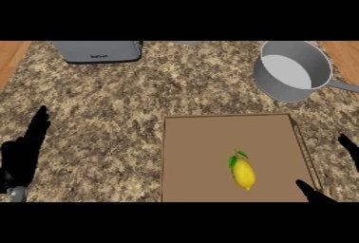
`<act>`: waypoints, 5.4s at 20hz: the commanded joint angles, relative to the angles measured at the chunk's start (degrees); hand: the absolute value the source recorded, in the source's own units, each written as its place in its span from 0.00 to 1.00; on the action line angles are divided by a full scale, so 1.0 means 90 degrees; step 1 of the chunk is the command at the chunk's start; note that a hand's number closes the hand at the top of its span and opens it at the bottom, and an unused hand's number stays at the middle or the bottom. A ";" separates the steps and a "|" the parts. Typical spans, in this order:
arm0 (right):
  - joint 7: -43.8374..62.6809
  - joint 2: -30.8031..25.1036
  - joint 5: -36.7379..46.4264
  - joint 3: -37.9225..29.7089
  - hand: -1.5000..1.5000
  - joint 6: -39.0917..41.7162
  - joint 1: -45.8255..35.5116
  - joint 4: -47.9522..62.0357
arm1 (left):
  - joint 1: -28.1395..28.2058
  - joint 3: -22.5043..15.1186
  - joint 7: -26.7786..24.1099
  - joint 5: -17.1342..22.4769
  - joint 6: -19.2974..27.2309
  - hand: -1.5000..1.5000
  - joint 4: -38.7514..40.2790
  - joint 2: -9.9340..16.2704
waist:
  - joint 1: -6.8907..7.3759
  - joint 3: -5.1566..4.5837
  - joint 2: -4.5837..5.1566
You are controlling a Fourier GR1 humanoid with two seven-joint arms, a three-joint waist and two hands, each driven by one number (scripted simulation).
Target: Pick the lemon from the tray and place it in the pot
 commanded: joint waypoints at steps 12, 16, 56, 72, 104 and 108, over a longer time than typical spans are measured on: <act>0.4897 -0.0543 0.1862 0.1694 0.00 0.3611 -0.0548 -0.2298 | -0.0311 -0.0020 0.0183 -0.0143 -0.0328 0.50 -0.0072 -0.0008 | 0.0500 -0.0007 0.0153; 0.6067 -0.0539 0.1192 0.1792 0.00 0.4957 -0.1199 -0.2116 | -0.0294 -0.0053 0.0039 -0.0115 -0.0454 0.50 0.0041 -0.0091 | 0.0544 -0.0009 0.0170; 0.7134 0.1691 0.1685 0.2139 0.00 0.6220 -0.3326 0.1572 | -0.0073 0.0678 0.0267 -0.0412 -0.0958 0.50 -0.0262 -0.0377 | 0.0312 0.0023 0.0074; 0.6170 0.2232 0.2439 0.2030 1.00 0.6309 -0.3612 0.2222 | -0.0118 0.1003 -0.0314 -0.1025 -0.1144 0.50 0.0425 -0.0971 | 0.0308 0.0022 0.0083; 0.2964 0.0273 0.2792 -0.0652 1.00 0.4046 -0.5425 0.0631 | 0.0186 0.1168 -0.0080 -0.1261 -0.1411 0.50 -0.0075 -0.1154 | 0.0315 0.0023 0.0082; 0.2371 0.0024 0.2335 -0.1360 1.00 0.3799 -0.5722 0.1234 | 0.0058 0.1497 0.0432 -0.0978 -0.1776 0.50 -0.0447 -0.0795 | 0.0344 0.0026 0.0084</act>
